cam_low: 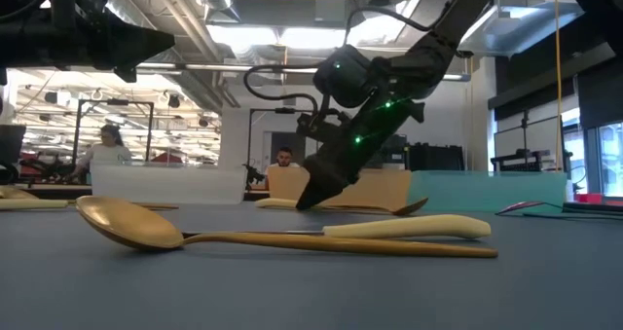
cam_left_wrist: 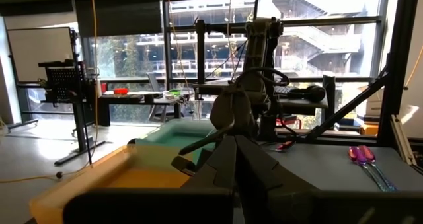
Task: Sort silverware by color (type)
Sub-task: Put the yellow table knife into the orange bin
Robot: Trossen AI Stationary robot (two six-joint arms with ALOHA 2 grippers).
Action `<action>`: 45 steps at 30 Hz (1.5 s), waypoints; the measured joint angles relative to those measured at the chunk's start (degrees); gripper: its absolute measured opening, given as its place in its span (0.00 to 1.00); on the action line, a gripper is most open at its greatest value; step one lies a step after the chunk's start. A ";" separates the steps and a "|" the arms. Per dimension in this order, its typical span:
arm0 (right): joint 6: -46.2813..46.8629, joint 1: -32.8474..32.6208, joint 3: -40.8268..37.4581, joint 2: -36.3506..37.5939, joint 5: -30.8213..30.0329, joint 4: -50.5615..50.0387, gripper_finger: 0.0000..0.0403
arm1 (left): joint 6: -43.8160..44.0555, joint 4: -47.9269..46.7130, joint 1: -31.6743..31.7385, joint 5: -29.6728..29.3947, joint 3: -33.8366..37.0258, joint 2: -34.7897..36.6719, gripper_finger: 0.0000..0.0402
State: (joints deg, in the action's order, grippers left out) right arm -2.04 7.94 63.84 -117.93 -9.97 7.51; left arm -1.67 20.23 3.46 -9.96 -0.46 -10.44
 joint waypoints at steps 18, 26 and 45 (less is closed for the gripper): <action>-8.45 -1.13 -0.24 11.70 1.29 -2.52 0.05 | 0.04 -0.66 -0.02 -0.01 0.00 0.00 0.00; -15.01 5.32 -0.20 19.54 0.37 -3.53 0.07 | 0.07 -1.09 -0.02 0.61 0.00 -0.02 0.00; -16.29 21.12 -0.18 9.69 9.57 3.03 0.08 | -0.22 -0.22 -0.07 0.10 0.01 -0.04 0.00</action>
State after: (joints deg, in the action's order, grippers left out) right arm -18.33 29.05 63.66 -108.24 -0.40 10.55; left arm -1.89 20.01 3.40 -9.87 -0.45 -10.48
